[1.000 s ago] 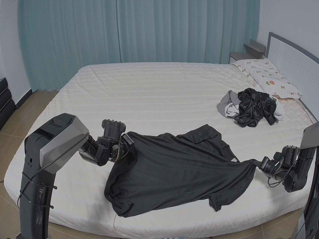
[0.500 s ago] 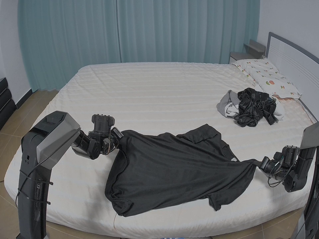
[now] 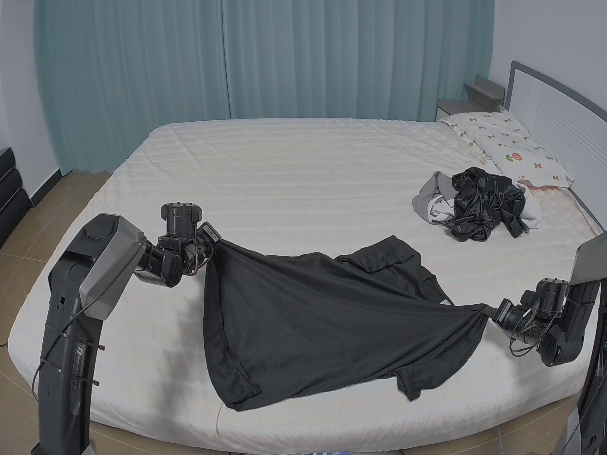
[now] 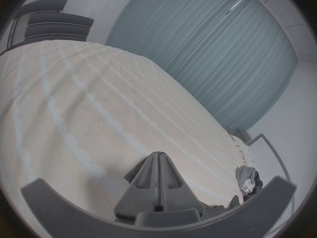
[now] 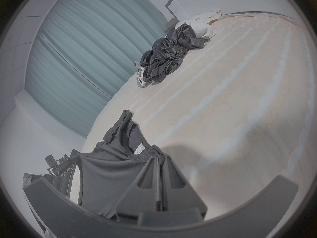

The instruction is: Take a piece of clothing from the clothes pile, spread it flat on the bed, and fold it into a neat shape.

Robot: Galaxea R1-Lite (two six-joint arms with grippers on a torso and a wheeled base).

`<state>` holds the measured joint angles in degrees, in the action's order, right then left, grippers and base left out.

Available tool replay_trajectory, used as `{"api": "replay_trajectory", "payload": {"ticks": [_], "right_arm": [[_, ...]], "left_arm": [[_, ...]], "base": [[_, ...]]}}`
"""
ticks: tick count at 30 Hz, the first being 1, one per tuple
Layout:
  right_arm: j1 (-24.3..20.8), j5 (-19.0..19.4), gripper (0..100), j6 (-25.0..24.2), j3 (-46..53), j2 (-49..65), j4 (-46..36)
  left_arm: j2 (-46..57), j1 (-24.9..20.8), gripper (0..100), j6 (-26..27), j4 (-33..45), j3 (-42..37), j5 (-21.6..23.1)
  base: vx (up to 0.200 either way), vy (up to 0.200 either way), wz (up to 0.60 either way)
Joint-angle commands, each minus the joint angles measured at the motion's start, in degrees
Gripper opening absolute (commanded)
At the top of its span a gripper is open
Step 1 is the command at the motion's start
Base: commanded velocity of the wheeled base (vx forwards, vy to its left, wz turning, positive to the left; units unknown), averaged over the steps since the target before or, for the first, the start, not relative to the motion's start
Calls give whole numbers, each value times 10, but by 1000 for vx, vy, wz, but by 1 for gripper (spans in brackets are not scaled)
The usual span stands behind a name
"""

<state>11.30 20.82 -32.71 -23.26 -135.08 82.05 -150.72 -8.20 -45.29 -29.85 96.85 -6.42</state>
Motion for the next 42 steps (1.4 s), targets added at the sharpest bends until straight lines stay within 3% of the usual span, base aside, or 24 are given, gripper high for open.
{"api": "replay_trajectory", "payload": {"ticks": [1,10,13,16,17,22,23,25,29,36,42], "right_arm": [[-1,0,0,0,0,-4,0],[0,0,0,0,5,-1,7],[1,-1,0,1,12,-3,23],[0,-2,0,2,19,-4,29],[0,-2,100,2,19,-4,29],[-1,-3,100,6,32,11,32],[-1,-3,100,6,32,11,32],[11,-7,100,7,27,39,41],[12,-7,100,4,23,88,31],[-25,-10,100,2,59,113,28],[-37,-10,100,0,129,118,50]], "left_arm": [[-16,0,100,-2,-2,10,0],[-11,8,100,-5,-2,4,-3],[18,18,100,-15,-4,-46,-2],[68,25,100,-18,-17,-128,28],[68,25,100,-18,-17,-128,28],[157,27,100,-19,-102,-309,56],[157,27,100,-19,-102,-309,56],[215,19,100,-21,-134,-416,71],[311,0,100,-72,-166,-544,110],[414,-59,100,-120,-170,-665,116],[415,-103,100,-130,-170,-694,107]], "base": [[0,0,0],[0,0,0],[0,0,0],[0,0,0],[0,0,0],[0,0,0],[0,0,0],[0,0,0],[0,0,0],[0,0,0],[-167,0,0]]}}
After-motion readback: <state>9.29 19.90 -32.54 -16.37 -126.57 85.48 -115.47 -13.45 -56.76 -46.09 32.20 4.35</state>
